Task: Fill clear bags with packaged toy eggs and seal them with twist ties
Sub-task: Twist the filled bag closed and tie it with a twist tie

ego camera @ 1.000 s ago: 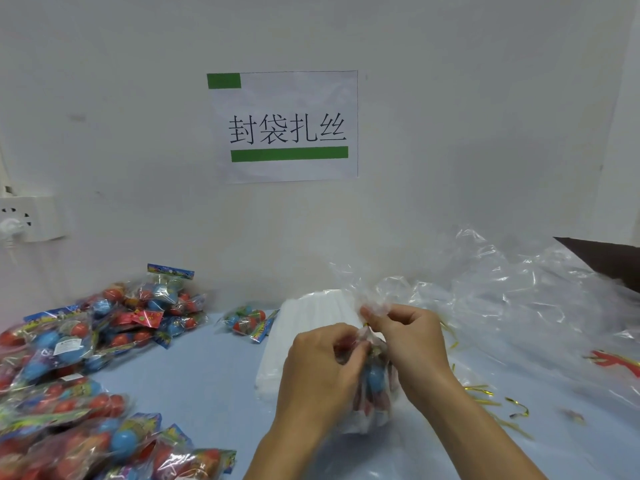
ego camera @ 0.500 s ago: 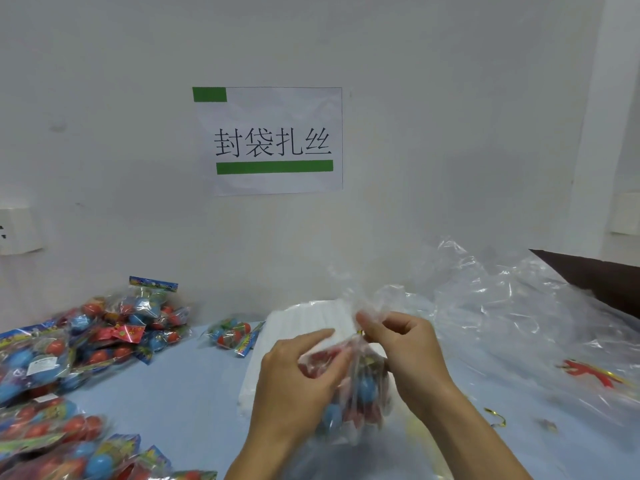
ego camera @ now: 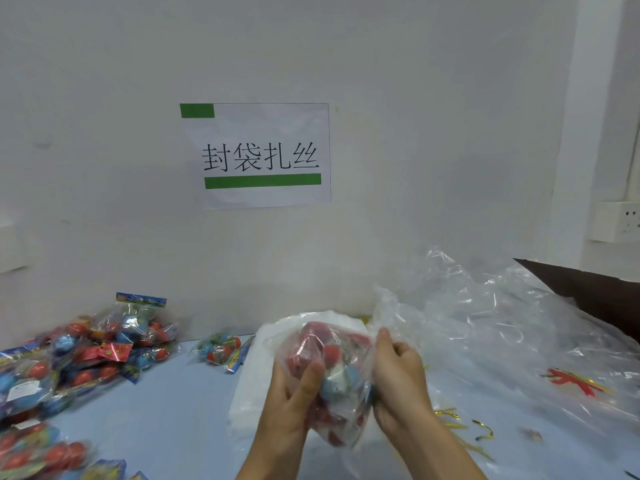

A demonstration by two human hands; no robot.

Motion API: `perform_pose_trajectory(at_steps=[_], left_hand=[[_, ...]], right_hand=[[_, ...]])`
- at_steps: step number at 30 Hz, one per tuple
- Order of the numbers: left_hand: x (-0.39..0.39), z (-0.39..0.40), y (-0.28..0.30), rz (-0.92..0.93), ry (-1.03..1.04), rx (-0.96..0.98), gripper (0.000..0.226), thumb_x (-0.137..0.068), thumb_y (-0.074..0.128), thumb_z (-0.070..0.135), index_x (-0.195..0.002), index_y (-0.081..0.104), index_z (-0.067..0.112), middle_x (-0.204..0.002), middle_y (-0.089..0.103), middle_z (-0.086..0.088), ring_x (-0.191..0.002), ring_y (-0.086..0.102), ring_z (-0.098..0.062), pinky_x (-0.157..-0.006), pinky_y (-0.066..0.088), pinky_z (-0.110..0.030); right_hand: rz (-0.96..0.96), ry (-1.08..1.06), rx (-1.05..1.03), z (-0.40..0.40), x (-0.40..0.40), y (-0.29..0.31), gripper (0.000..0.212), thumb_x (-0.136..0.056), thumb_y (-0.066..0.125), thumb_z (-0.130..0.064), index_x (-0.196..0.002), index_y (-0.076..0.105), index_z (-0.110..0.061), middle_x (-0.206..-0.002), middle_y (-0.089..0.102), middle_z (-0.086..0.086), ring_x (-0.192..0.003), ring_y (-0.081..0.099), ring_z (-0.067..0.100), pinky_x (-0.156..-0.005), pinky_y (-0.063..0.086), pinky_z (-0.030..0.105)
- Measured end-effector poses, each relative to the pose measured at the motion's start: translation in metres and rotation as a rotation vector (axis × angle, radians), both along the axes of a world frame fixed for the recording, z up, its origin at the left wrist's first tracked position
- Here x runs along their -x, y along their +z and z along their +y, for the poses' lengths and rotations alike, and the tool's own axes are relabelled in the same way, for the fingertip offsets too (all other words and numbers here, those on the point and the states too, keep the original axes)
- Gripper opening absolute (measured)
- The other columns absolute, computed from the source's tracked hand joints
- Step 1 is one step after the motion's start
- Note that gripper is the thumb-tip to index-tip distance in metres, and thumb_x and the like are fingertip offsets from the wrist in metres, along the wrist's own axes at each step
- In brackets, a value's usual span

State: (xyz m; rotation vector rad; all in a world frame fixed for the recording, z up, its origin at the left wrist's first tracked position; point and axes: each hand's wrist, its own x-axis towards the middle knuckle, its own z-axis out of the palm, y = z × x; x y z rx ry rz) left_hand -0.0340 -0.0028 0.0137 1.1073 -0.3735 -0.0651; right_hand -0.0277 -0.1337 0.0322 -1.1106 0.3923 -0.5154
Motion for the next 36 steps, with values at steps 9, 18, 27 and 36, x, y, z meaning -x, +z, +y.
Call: perform_pose_trajectory(at_steps=[9, 18, 27, 36], left_hand=[[-0.005, 0.017, 0.005, 0.283, -0.003, 0.275, 0.071, -0.089, 0.041, 0.069, -0.107, 0.076, 0.011, -0.113, 0.07, -0.025, -0.099, 0.07, -0.043, -0.071, 0.059, -0.05], [-0.016, 0.012, -0.005, 0.269, 0.246, -0.057, 0.07, -0.085, 0.042, 0.071, -0.121, 0.069, 0.017, -0.111, 0.073, -0.01, -0.11, 0.064, -0.031, -0.097, 0.046, -0.049], [-0.019, 0.013, 0.01, 0.293, 0.091, -0.265, 0.064, -0.103, 0.016, 0.05, -0.105, 0.057, 0.001, -0.108, 0.056, -0.023, -0.102, 0.047, -0.037, -0.087, 0.034, -0.046], [-0.04, 0.01, -0.003, 0.243, 0.108, -0.228, 0.06, -0.106, 0.017, 0.04, -0.094, 0.058, -0.002, -0.103, 0.056, -0.03, -0.093, 0.052, -0.042, -0.092, 0.035, -0.045]], right_hand=[[-0.081, 0.711, 0.45, 0.011, 0.029, 0.009, 0.053, -0.077, 0.083, -0.044, -0.117, 0.053, -0.027, -0.117, 0.071, 0.0, -0.099, 0.074, 0.026, -0.07, 0.06, 0.037], [-0.011, 0.715, 0.437, -0.015, 0.03, 0.004, 0.067, -0.08, 0.083, -0.029, -0.132, 0.042, -0.023, -0.11, 0.071, 0.002, -0.08, 0.073, 0.016, -0.058, 0.06, 0.033], [-0.235, 0.256, -0.119, -0.079, 0.025, 0.064, 0.067, -0.08, 0.078, -0.043, -0.123, 0.037, -0.012, -0.115, 0.07, 0.015, -0.088, 0.074, 0.032, -0.052, 0.056, 0.034], [-0.491, -0.482, -0.381, -0.199, 0.038, 0.138, 0.067, -0.097, 0.066, -0.026, -0.147, 0.022, -0.014, -0.144, 0.039, 0.006, -0.119, 0.054, 0.025, -0.101, 0.052, 0.05]])
